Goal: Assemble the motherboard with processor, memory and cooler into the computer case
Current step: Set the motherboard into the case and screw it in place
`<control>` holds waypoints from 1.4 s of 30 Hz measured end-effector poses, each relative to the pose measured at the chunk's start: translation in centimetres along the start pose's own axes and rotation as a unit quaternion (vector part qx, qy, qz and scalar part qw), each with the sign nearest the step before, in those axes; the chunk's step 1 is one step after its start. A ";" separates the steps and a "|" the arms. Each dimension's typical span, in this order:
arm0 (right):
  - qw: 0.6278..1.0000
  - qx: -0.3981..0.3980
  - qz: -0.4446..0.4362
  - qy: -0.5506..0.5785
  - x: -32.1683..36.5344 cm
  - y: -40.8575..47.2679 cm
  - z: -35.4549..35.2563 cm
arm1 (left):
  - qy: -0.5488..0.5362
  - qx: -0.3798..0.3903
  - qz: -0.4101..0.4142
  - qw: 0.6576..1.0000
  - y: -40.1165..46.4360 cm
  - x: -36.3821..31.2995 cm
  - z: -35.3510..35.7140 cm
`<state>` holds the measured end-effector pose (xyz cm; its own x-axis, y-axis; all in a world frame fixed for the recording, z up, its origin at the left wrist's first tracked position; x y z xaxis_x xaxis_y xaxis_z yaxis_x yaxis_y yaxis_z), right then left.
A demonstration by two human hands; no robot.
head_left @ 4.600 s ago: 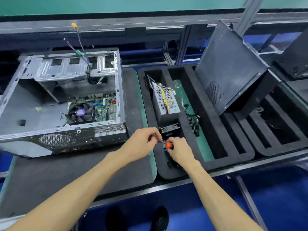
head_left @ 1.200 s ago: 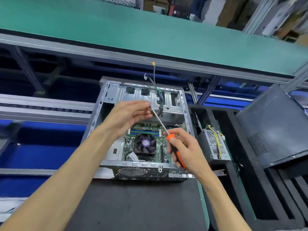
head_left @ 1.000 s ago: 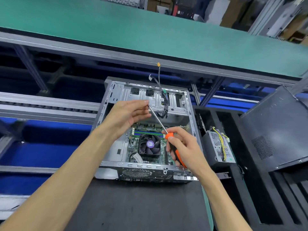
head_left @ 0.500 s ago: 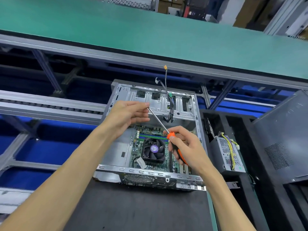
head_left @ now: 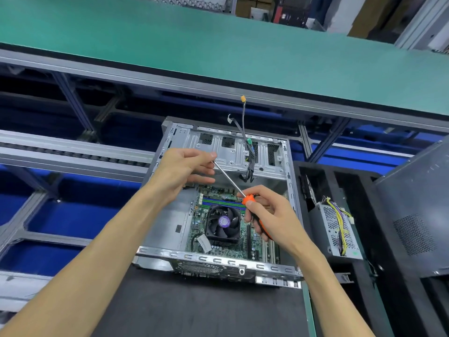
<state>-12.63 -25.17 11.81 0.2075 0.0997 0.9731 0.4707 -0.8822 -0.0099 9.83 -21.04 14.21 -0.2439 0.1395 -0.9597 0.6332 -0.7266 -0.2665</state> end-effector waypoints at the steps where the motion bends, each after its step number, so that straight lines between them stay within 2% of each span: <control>1: 1.000 -0.001 -0.001 0.004 0.0 0.1 0.1 | -0.003 -0.001 -0.002 1.000 0.1 0.0 0.1; 4: 1.000 -0.013 0.014 0.022 0.1 0.3 0.4 | -0.029 -0.014 -0.016 0.999 0.2 0.2 0.3; 7: 0.999 -0.026 0.039 0.011 0.1 0.5 0.7 | -0.067 -0.062 -0.025 0.995 0.5 0.8 0.1; 12: 0.999 -0.038 0.010 -0.029 0.8 0.6 1.5 | -0.157 -0.110 -0.083 0.978 0.7 2.1 -0.1; 15: 0.993 -0.109 -0.020 0.033 1.1 0.5 1.5 | -0.213 -0.118 -0.120 0.962 1.1 2.4 -0.7; 18: 0.973 -0.187 -0.035 0.131 1.6 0.8 1.2 | -0.251 -0.110 -0.153 0.950 1.4 2.8 -1.1; 20: 0.957 -0.209 -0.033 0.197 1.8 1.0 1.3 | -0.267 -0.100 -0.167 0.944 1.4 3.0 -0.9; 27: 0.938 -0.175 -0.011 0.298 2.0 1.1 2.4 | -0.296 -0.129 -0.165 0.932 2.4 2.5 -1.1; 36: 0.927 -0.252 -0.113 0.255 4.0 1.6 2.0 | -0.319 -0.094 -0.228 0.915 1.5 4.8 0.2; 40: 0.926 -0.265 -0.127 0.235 4.2 1.7 1.9 | -0.289 -0.070 -0.265 0.917 1.3 5.5 -0.1; 42: 0.926 -0.270 -0.135 0.228 4.7 2.1 1.5 | -0.237 -0.041 -0.272 0.932 1.1 6.0 -0.7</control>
<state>-9.42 -25.84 15.98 -0.2967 0.2551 0.9203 -0.0708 -0.9669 0.2452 9.60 -20.51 8.05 -0.8295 0.1445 -0.5395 0.3714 -0.5786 -0.7261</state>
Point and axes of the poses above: each hand's wrist, its own y-axis towards the middle knuckle, its own z-axis out of the palm, x = y × z, the point moved 4 cm from there along y, towards the middle knuckle, and after that the axes turned 15 degrees about -x, right-handed, at the moved point
